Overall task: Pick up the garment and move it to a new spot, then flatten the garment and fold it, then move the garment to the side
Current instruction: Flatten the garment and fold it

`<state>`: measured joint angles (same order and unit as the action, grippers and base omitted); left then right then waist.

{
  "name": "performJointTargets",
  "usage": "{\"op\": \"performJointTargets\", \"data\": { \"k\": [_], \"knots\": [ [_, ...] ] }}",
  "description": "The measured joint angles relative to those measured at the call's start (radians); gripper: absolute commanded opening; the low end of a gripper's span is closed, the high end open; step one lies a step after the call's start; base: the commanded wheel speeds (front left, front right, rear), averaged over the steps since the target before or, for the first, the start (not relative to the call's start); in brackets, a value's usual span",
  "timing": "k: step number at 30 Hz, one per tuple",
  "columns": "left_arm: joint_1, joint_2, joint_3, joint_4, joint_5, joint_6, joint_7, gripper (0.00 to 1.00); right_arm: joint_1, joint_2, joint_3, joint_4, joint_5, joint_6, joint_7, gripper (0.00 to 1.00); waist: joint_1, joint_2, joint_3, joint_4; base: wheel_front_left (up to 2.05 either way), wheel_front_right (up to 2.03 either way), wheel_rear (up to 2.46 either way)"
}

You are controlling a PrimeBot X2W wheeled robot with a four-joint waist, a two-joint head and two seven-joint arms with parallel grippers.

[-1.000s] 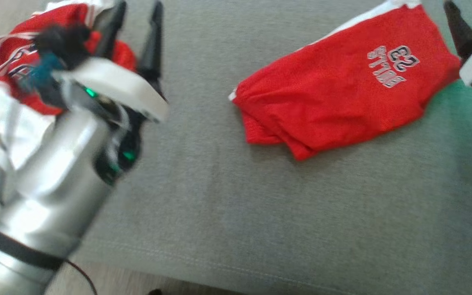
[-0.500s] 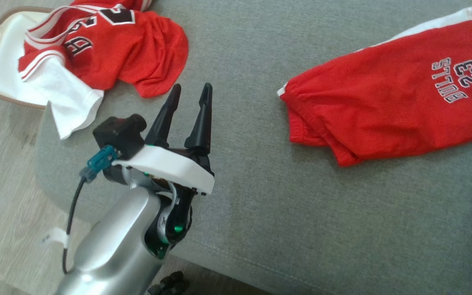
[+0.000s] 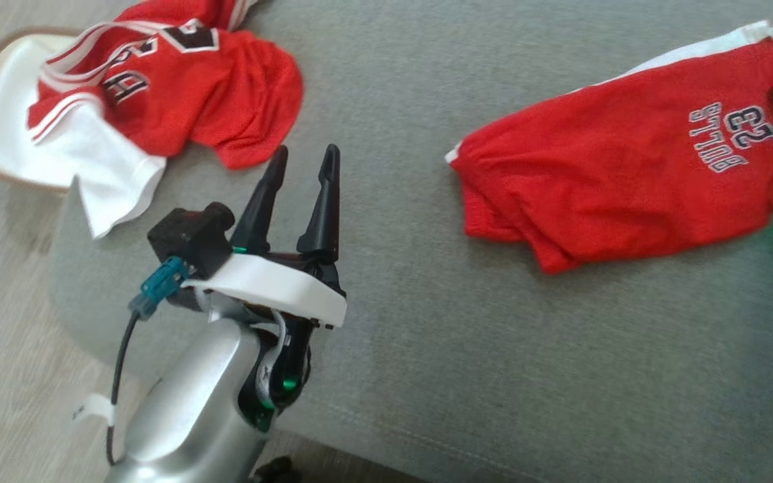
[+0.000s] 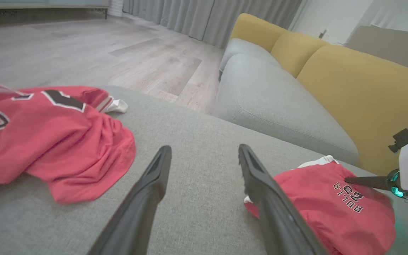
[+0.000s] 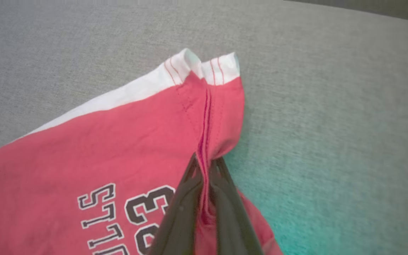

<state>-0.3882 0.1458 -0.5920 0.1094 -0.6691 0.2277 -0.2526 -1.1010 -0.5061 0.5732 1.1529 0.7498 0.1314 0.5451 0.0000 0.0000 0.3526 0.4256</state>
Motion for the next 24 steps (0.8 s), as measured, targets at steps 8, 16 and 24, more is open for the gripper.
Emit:
{"op": "performJointTargets", "data": {
  "k": [8,16,24],
  "knots": [
    [0.066,0.013,0.063,-0.003,0.084,0.001,0.0,1.0,0.014,0.036,-0.023,0.017,0.053,0.0,-0.134,0.0,0.0,0.0,-0.051,-0.108,0.0,0.0,0.0],
    [0.121,0.016,0.092,-0.023,0.126,0.0,0.0,1.0,0.114,-0.004,-0.038,0.039,0.093,0.0,-0.198,0.0,0.0,0.0,-0.1,-0.216,0.0,0.0,0.0],
    [0.164,0.006,0.11,-0.032,0.18,-0.017,0.0,1.0,0.126,-0.021,-0.029,0.003,0.099,0.0,-0.293,0.0,0.0,0.0,-0.148,-0.266,0.0,0.0,0.0]
  ]
}}
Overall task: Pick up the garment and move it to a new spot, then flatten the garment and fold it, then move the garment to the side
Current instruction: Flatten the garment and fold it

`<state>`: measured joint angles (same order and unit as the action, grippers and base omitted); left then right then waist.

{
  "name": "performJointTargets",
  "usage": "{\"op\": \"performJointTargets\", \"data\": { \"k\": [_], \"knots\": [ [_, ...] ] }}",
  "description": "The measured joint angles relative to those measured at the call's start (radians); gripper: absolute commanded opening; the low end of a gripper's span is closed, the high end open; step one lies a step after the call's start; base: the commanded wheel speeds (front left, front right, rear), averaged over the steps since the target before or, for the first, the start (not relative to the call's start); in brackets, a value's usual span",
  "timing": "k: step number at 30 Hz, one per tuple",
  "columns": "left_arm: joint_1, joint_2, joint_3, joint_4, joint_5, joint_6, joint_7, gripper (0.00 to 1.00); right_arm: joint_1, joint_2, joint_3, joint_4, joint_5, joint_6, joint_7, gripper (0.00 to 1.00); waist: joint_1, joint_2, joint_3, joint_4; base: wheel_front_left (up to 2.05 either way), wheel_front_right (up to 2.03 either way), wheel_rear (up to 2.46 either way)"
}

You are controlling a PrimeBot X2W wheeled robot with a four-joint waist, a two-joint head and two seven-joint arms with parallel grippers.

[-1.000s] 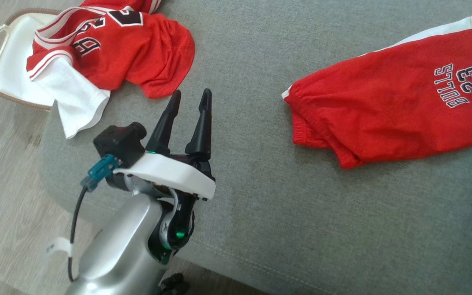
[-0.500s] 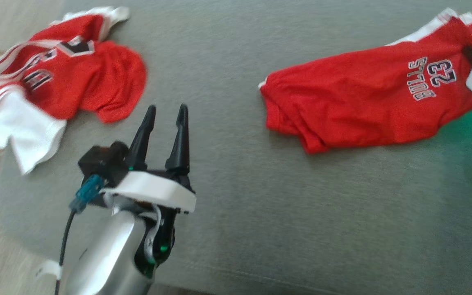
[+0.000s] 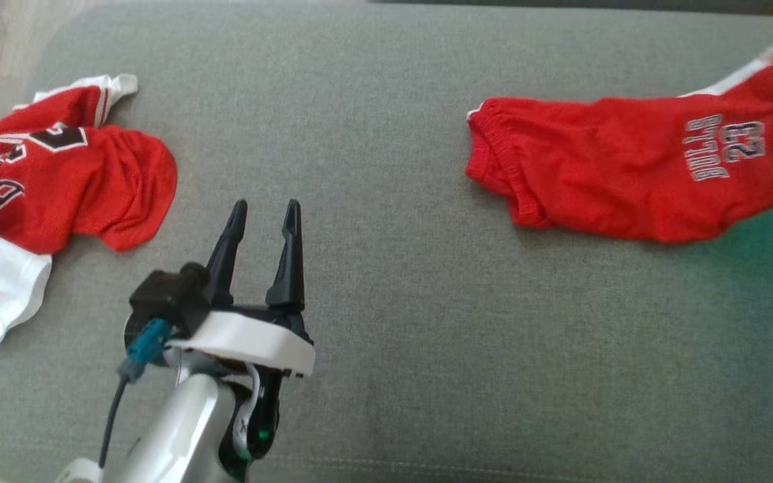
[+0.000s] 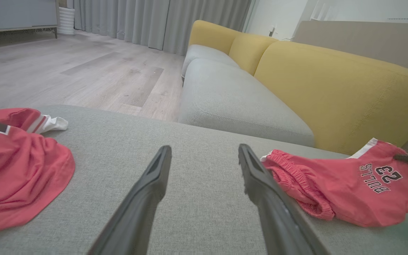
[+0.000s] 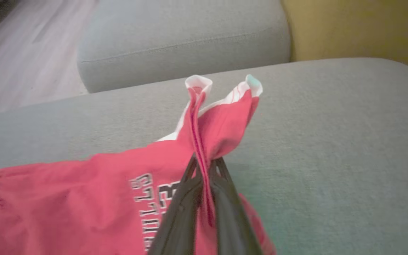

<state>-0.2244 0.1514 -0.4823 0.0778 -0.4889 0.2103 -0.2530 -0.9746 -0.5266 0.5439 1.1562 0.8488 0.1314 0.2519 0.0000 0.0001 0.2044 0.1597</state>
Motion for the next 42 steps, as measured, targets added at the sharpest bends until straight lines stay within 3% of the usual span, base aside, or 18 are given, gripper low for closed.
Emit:
{"op": "performJointTargets", "data": {
  "k": [10,20,21,22,27,32,37,42],
  "knots": [
    [0.018,-0.042,0.01,0.047,0.023,-0.034,-0.001,1.0,-0.02,0.189,0.095,-0.058,-0.005,0.0,0.078,0.0,0.0,0.0,-0.046,0.032,0.0,0.0,0.0],
    [0.04,-0.063,0.034,0.091,0.043,-0.064,-0.001,1.0,-0.019,0.298,0.132,0.006,-0.008,0.0,0.093,0.0,0.0,0.0,-0.057,0.102,0.0,0.0,0.0],
    [0.04,-0.063,0.041,0.091,0.047,-0.067,-0.001,1.0,-0.018,0.306,0.132,0.011,-0.005,0.0,0.091,0.3,0.0,0.0,-0.057,0.101,0.0,0.0,0.0],
    [0.04,-0.063,0.045,0.092,0.048,-0.069,-0.001,1.0,-0.018,0.314,0.132,0.016,-0.004,0.0,0.086,0.97,0.0,0.0,-0.057,0.099,0.0,0.0,0.0],
    [0.04,-0.067,0.048,0.11,0.049,-0.071,-0.001,1.0,0.0,0.353,0.102,-0.053,0.069,0.0,-0.018,1.0,0.0,0.0,-0.059,0.076,0.0,0.0,0.0],
    [0.04,-0.069,0.072,0.12,0.056,-0.078,-0.001,1.0,0.039,0.347,0.089,-0.171,0.182,0.0,-0.026,1.0,0.0,0.0,-0.071,0.04,0.0,0.0,0.0],
    [0.045,-0.07,0.077,0.119,0.058,-0.079,-0.001,1.0,0.067,0.235,0.083,-0.289,0.224,0.0,-0.086,1.0,0.0,0.0,-0.09,0.004,0.0,0.0,0.0],
    [0.072,-0.073,0.083,0.116,0.065,-0.084,-0.001,1.0,0.087,0.094,0.04,-0.345,0.2,0.0,-0.246,1.0,0.0,0.0,-0.105,-0.015,0.0,0.0,0.0]
  ]
}}
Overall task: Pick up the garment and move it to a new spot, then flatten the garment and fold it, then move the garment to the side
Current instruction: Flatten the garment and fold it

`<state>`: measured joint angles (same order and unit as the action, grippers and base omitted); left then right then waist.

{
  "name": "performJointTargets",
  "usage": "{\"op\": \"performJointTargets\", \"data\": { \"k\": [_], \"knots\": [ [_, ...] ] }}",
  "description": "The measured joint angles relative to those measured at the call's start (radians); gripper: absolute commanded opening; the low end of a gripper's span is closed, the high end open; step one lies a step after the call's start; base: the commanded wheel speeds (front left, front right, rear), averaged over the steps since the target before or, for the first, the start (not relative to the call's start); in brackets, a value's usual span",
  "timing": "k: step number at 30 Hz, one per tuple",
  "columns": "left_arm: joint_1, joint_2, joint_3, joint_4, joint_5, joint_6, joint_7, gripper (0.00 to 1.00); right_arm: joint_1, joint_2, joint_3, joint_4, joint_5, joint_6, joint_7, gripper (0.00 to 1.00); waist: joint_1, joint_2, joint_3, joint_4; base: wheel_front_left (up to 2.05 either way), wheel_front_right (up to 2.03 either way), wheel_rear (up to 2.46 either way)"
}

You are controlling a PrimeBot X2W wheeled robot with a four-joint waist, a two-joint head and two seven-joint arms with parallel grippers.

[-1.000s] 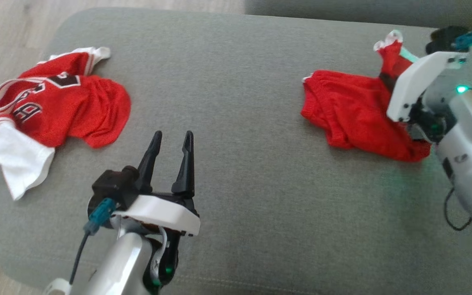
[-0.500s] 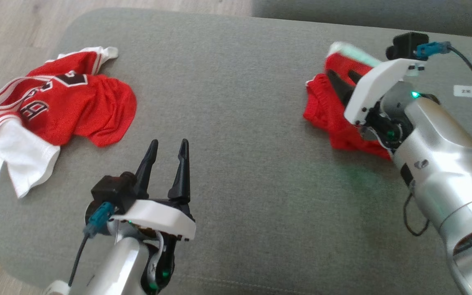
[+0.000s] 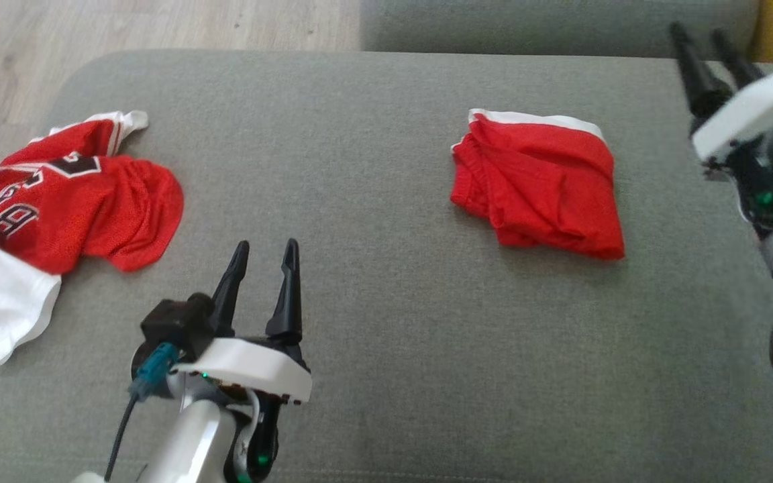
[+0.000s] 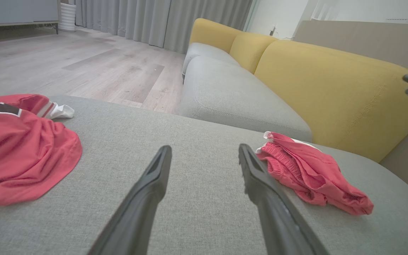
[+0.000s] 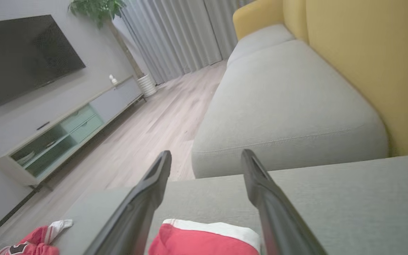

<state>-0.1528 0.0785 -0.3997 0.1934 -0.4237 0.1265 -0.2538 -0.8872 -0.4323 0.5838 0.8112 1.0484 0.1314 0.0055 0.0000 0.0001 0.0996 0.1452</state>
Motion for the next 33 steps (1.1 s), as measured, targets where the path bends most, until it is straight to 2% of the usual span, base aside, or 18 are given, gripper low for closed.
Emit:
{"op": "performJointTargets", "data": {
  "k": [4,9,10,11,12,18,24,28,33],
  "knots": [
    [0.013,-0.001,0.023,-0.004,0.0,-0.002,0.0,1.0,0.078,-0.019,-0.008,-0.005,-0.029,0.0,-0.083,1.0,0.0,0.0,-0.004,-0.019,0.0,0.0,0.0],
    [0.013,-0.005,0.024,-0.006,0.005,-0.013,0.0,1.0,0.15,-0.002,-0.015,0.077,-0.029,0.0,-0.089,1.0,0.0,0.0,0.003,-0.024,0.0,0.0,0.0],
    [0.013,-0.007,0.023,-0.005,0.009,-0.014,0.0,1.0,0.151,0.009,-0.017,0.1,-0.029,0.0,-0.087,0.81,0.0,0.0,0.005,-0.021,0.0,0.0,0.0],
    [0.012,-0.01,0.021,-0.005,0.009,-0.017,0.0,1.0,0.15,0.019,-0.018,0.12,-0.03,0.0,-0.079,0.38,0.0,0.0,0.007,-0.016,0.0,0.0,0.0],
    [0.011,-0.013,0.021,-0.005,0.009,-0.021,0.0,1.0,0.149,0.03,-0.018,0.139,-0.031,0.0,-0.068,0.0,0.0,0.0,0.01,-0.01,0.0,0.0,0.0],
    [0.006,-0.017,0.02,0.005,0.009,-0.021,0.0,1.0,0.127,0.101,0.016,0.23,-0.038,0.0,0.042,0.0,0.0,0.0,0.03,0.036,0.0,0.0,0.0],
    [0.004,-0.019,0.021,0.008,0.01,-0.021,0.0,1.0,0.114,0.159,0.046,0.28,-0.037,0.0,0.103,0.0,0.0,0.0,0.046,0.082,0.0,0.0,0.0],
    [0.005,-0.02,0.023,0.009,0.01,-0.021,0.0,1.0,0.121,0.217,0.083,0.232,-0.021,0.0,0.109,0.0,0.0,0.0,0.047,0.107,0.0,0.0,0.0],
    [0.006,-0.021,0.027,0.014,0.01,-0.021,0.0,1.0,0.17,0.28,0.177,0.068,0.016,0.0,0.118,0.0,0.0,0.0,0.033,0.098,0.0,0.0,0.0]
  ]
}}
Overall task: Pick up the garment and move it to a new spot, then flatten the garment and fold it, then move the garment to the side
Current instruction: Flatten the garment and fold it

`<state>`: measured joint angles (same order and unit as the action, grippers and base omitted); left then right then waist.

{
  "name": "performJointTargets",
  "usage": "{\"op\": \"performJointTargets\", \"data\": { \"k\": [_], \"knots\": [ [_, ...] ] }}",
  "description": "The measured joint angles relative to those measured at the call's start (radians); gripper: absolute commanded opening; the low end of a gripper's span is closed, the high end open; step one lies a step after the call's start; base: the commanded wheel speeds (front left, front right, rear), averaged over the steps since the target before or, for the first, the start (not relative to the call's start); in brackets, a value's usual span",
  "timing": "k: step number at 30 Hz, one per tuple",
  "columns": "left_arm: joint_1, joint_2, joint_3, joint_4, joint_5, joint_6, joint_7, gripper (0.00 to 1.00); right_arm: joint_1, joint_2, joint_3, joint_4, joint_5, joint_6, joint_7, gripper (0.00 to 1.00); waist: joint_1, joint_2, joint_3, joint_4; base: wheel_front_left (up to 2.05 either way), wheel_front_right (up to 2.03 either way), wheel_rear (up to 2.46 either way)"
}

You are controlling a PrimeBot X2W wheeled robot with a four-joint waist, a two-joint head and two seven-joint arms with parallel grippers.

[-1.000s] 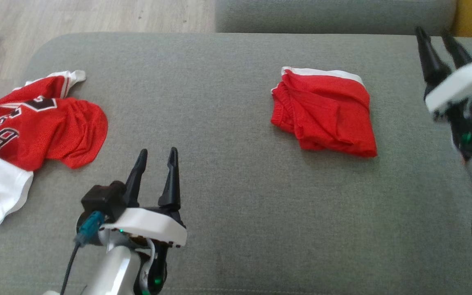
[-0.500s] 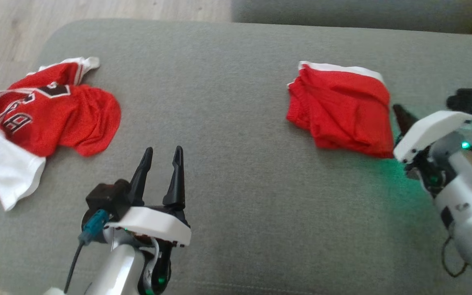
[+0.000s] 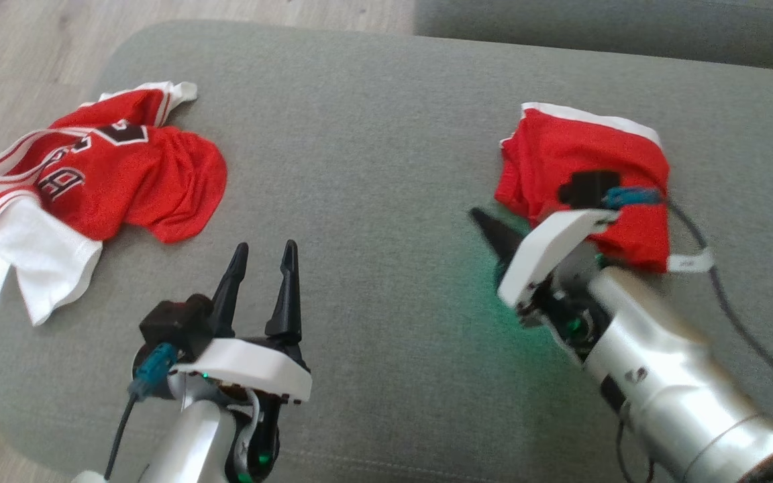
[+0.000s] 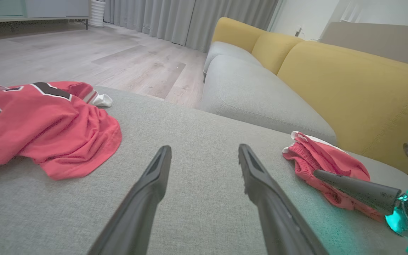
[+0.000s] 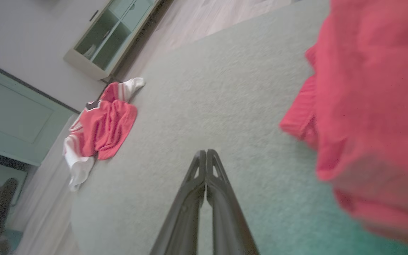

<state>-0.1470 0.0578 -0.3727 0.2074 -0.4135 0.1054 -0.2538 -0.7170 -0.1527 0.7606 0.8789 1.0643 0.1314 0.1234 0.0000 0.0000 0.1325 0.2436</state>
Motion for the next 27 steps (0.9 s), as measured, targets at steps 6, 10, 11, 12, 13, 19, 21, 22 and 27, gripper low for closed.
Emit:
{"op": "performJointTargets", "data": {
  "k": [6,10,11,12,13,19,21,22,27],
  "knots": [
    [0.001,0.0,0.012,-0.003,0.009,0.0,0.0,1.0,0.049,-0.046,0.059,-0.166,0.033,0.0,-0.081,0.0,0.0,0.0,-0.022,-0.045,0.0,0.0,0.0],
    [0.004,0.002,0.034,-0.018,0.012,0.0,0.0,1.0,0.046,-0.139,0.064,-0.264,0.015,0.0,-0.174,0.0,0.0,0.0,-0.039,-0.088,0.0,0.0,0.0],
    [0.006,0.003,0.036,-0.024,0.017,0.0,0.0,1.0,0.045,-0.162,0.062,-0.282,0.008,0.0,-0.198,0.16,0.0,0.0,-0.042,-0.1,0.0,0.0,0.0],
    [0.008,0.005,0.038,-0.029,0.021,0.0,0.0,1.0,0.043,-0.186,0.057,-0.298,-0.002,0.0,-0.223,0.4,0.0,0.0,-0.046,-0.112,0.0,0.0,0.0],
    [0.011,0.005,0.042,-0.034,0.025,0.0,0.0,1.0,0.04,-0.209,0.048,-0.31,-0.016,0.0,-0.246,0.71,0.0,0.0,-0.049,-0.123,0.0,0.0,0.0],
    [0.033,0.011,0.083,-0.052,0.028,0.0,0.0,1.0,0.041,-0.302,-0.026,-0.37,-0.078,0.0,-0.339,1.0,0.0,0.0,-0.071,-0.19,0.0,0.0,0.0],
    [0.043,0.02,0.101,-0.063,0.037,0.0,0.0,1.0,0.062,-0.312,-0.071,-0.383,-0.125,0.0,-0.359,1.0,0.0,0.0,-0.078,-0.209,0.0,0.0,0.0],
    [0.047,0.027,0.105,-0.067,0.043,0.0,0.0,1.0,0.08,-0.315,-0.097,-0.386,-0.154,0.0,-0.364,1.0,0.0,0.0,-0.082,-0.218,0.0,0.0,0.0],
    [0.068,0.036,0.13,-0.078,0.08,-0.001,0.0,1.0,0.219,-0.303,-0.227,-0.411,-0.268,0.0,-0.373,1.0,0.0,0.0,-0.097,-0.252,0.0,0.0,0.0]
  ]
}}
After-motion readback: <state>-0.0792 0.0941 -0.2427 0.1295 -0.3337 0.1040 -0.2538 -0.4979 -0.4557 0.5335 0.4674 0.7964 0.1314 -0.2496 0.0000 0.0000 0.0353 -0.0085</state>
